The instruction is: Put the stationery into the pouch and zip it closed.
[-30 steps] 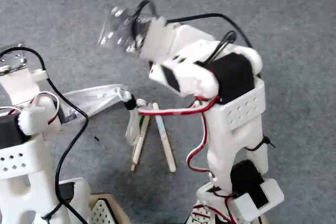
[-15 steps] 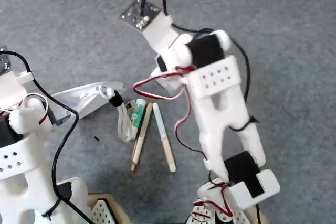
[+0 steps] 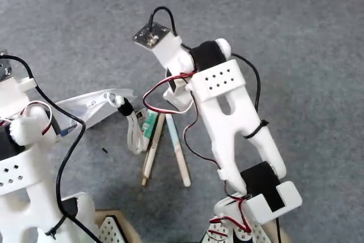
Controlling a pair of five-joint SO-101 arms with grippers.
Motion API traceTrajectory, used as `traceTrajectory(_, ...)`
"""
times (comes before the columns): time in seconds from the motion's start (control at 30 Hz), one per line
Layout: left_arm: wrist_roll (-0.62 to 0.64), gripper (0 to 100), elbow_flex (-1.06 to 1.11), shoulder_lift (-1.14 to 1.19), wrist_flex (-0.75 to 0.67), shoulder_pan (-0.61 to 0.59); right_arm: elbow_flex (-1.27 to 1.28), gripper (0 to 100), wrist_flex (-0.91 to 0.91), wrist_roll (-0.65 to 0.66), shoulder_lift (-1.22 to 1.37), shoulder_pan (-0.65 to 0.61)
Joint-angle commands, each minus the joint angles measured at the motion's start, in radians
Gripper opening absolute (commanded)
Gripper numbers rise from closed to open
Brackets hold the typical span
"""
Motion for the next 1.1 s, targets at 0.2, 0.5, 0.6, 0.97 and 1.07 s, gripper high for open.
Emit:
traceTrajectory(0.2,-0.003,3,0.038,0.012,-0.011,-0.018,0.081,16.3,-0.008,-0.021,0.005,-0.103)
traceTrajectory(0.5,-0.003,3,0.038,0.012,-0.008,-0.019,0.088,22.4,-0.089,-0.161,0.117,-0.101)
traceTrajectory(0.6,-0.003,3,0.038,0.012,-0.008,-0.019,0.088,23.0,-0.112,-0.164,0.159,-0.101)
traceTrajectory(0.97,-0.003,3,0.038,0.012,-0.008,-0.019,0.143,19.1,-0.229,-0.170,0.303,-0.098)
traceTrajectory(1.07,-0.003,3,0.038,0.012,-0.008,-0.019,0.153,19.1,-0.255,-0.172,0.321,-0.100)
